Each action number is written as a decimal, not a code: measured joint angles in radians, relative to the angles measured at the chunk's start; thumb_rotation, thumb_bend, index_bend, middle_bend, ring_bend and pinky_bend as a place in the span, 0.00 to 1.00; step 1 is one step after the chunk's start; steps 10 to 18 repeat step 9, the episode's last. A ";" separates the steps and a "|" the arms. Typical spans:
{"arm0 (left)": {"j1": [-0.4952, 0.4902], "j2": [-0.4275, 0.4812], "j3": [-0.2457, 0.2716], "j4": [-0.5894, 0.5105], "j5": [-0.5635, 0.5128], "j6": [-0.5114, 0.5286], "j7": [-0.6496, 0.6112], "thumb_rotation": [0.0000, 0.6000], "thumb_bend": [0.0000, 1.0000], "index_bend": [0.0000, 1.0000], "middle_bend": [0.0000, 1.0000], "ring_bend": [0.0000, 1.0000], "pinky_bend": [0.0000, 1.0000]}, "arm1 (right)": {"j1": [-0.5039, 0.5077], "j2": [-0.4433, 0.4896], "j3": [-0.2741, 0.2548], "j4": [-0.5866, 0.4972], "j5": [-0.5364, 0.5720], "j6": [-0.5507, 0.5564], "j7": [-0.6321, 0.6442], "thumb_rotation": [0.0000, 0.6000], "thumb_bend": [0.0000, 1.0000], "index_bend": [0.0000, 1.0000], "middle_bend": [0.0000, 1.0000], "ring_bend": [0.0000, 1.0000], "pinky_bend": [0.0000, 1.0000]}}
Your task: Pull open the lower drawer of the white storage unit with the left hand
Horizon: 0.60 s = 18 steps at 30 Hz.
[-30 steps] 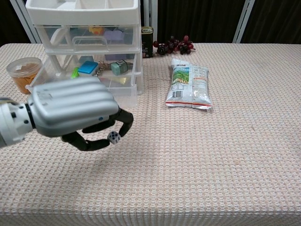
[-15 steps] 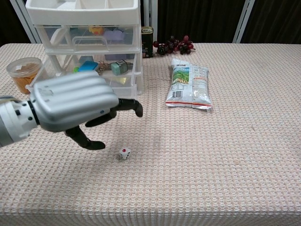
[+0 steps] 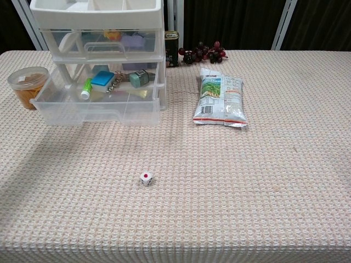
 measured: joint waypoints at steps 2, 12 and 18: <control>0.042 0.044 0.006 0.005 -0.044 0.004 -0.040 1.00 0.10 0.27 0.38 0.36 0.34 | 0.004 0.000 0.000 0.001 0.001 -0.007 0.007 1.00 0.16 0.00 0.04 0.00 0.00; 0.228 0.111 0.056 0.031 -0.103 0.095 -0.153 1.00 0.10 0.25 0.32 0.32 0.31 | 0.010 -0.009 -0.003 0.006 0.000 -0.017 0.017 1.00 0.16 0.00 0.04 0.00 0.00; 0.228 0.111 0.056 0.031 -0.103 0.095 -0.153 1.00 0.10 0.25 0.32 0.32 0.31 | 0.010 -0.009 -0.003 0.006 0.000 -0.017 0.017 1.00 0.16 0.00 0.04 0.00 0.00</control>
